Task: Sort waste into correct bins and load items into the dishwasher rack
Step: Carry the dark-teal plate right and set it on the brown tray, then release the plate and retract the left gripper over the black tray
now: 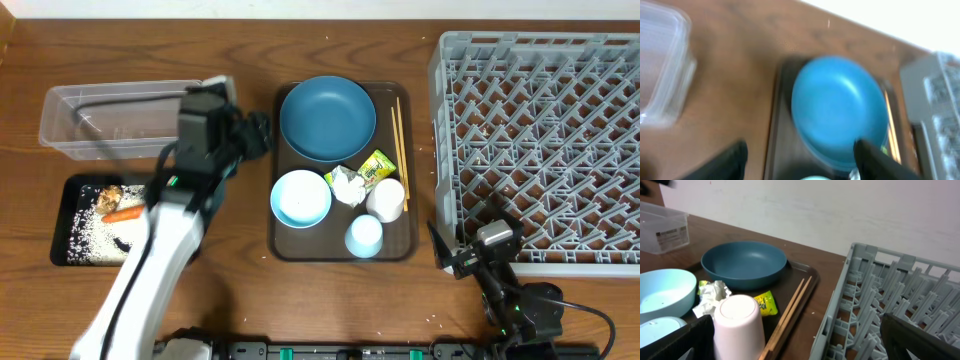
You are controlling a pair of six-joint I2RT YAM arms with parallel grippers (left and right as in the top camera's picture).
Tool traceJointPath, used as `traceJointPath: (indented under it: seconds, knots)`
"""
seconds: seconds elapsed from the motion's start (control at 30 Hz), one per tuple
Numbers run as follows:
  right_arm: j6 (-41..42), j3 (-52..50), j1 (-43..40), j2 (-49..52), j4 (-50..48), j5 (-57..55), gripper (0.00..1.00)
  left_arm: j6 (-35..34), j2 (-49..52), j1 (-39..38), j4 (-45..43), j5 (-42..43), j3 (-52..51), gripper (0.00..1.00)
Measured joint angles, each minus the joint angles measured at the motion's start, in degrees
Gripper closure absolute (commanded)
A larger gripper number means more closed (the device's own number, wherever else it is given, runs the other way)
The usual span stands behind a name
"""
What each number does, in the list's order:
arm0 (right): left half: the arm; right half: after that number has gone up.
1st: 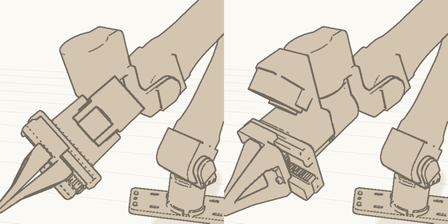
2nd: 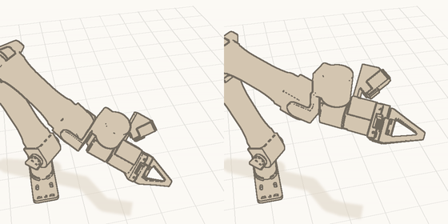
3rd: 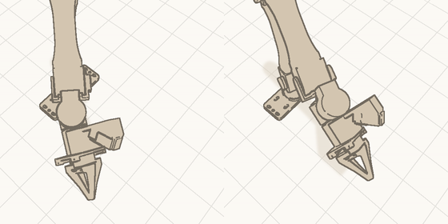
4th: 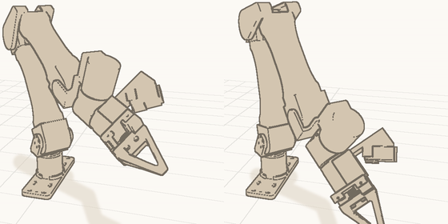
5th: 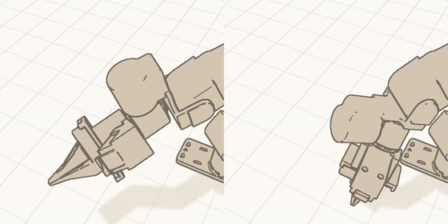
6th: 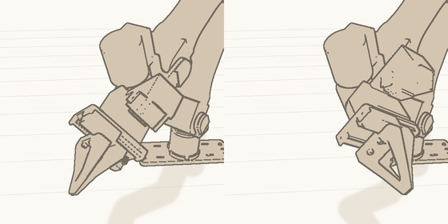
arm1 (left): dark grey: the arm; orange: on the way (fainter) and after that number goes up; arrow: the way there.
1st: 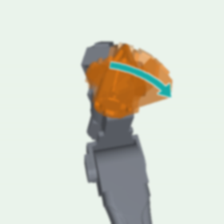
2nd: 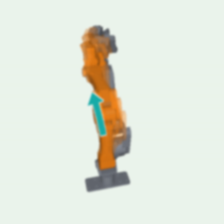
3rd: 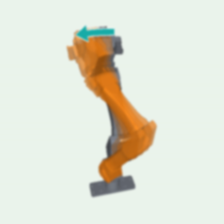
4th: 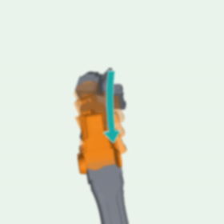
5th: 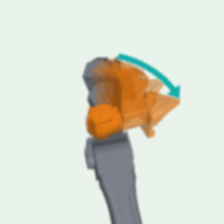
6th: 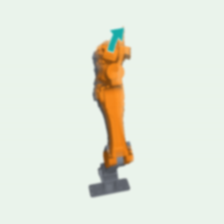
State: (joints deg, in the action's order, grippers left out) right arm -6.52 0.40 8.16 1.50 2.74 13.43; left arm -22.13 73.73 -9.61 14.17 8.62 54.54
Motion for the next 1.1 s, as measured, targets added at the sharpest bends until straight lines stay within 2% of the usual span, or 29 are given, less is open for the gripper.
traceJointPath:
  seconds: [0.07,0.27,0.47,0.6,1.1]
  knots:
    - [0.0,0.0,0.0,0.0,0.02,-0.02,0.01,0.5,-6.01,0.2,8.74,-0.04,0.22,0.02]
    - [0.0,0.0,0.0,0.0,0.04,0.0,0.01,0.02,-18.1,0.59,28.11,0.0,0.2,0.02]
    - [-0.02,0.0,0.0,0.0,0.04,0.0,0.01,0.02,-22.1,0.59,39.28,-0.02,0.2,0.02]
    - [0.0,-0.02,0.0,0.0,0.04,0.0,0.01,0.04,-21.97,0.59,42.38,0.0,0.2,0.02]
    - [0.0,-0.02,0.0,0.0,0.04,0.0,0.01,0.02,-20.79,0.59,42.36,-0.02,0.2,0.02]
